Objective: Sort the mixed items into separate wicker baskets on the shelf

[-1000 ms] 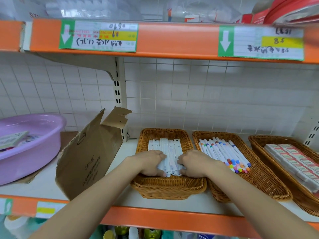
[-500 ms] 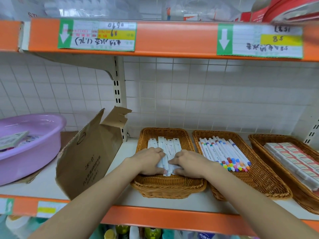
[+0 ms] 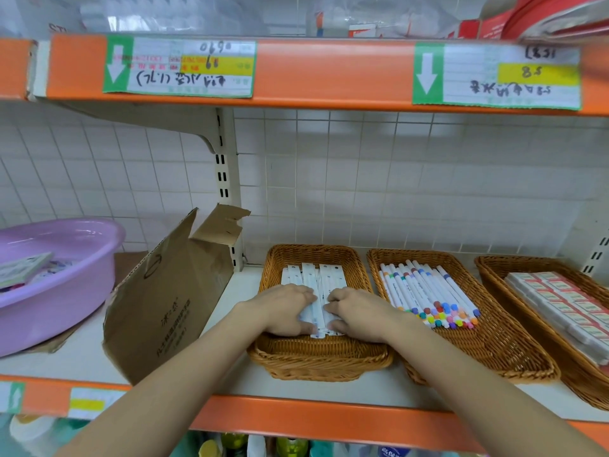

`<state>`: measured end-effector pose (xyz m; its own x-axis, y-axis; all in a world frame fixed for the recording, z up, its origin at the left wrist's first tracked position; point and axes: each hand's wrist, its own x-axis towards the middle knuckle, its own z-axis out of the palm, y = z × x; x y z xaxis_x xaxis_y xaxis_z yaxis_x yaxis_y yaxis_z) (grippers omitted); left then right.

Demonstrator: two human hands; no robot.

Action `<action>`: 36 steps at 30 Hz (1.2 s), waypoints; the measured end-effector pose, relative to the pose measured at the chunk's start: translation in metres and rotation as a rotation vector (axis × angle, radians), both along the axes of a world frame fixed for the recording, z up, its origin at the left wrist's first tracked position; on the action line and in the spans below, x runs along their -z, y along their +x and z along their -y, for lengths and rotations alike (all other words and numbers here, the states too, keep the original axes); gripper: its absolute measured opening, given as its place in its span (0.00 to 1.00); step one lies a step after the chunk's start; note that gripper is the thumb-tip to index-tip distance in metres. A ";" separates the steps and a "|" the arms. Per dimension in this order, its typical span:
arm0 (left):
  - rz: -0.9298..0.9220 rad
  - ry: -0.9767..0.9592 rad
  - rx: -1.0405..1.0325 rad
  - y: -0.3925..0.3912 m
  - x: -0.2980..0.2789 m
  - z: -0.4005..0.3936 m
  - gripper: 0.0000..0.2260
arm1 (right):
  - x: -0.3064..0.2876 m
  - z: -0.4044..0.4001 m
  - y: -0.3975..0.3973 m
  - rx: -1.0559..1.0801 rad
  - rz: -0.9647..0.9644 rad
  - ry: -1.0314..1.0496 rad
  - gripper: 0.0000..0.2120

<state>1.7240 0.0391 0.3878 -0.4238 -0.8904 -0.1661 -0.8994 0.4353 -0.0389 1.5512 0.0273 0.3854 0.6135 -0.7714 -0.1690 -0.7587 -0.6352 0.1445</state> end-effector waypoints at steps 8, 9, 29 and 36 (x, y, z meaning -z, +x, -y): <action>0.012 0.052 0.014 -0.003 0.002 0.006 0.30 | -0.006 0.000 -0.003 0.025 0.016 0.055 0.26; 0.015 0.061 0.014 -0.004 0.003 0.006 0.30 | -0.006 0.000 -0.003 0.027 0.010 0.056 0.26; 0.041 0.071 0.012 0.010 -0.004 0.002 0.24 | 0.003 0.007 0.006 0.001 0.058 0.071 0.27; -0.018 0.053 0.005 0.014 -0.004 0.001 0.25 | 0.003 0.006 0.005 -0.002 0.069 0.072 0.27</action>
<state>1.7378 0.0383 0.3915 -0.4319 -0.8784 -0.2048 -0.8974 0.4412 0.0005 1.5557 0.0212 0.3825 0.6276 -0.7572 -0.1810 -0.7637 -0.6439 0.0458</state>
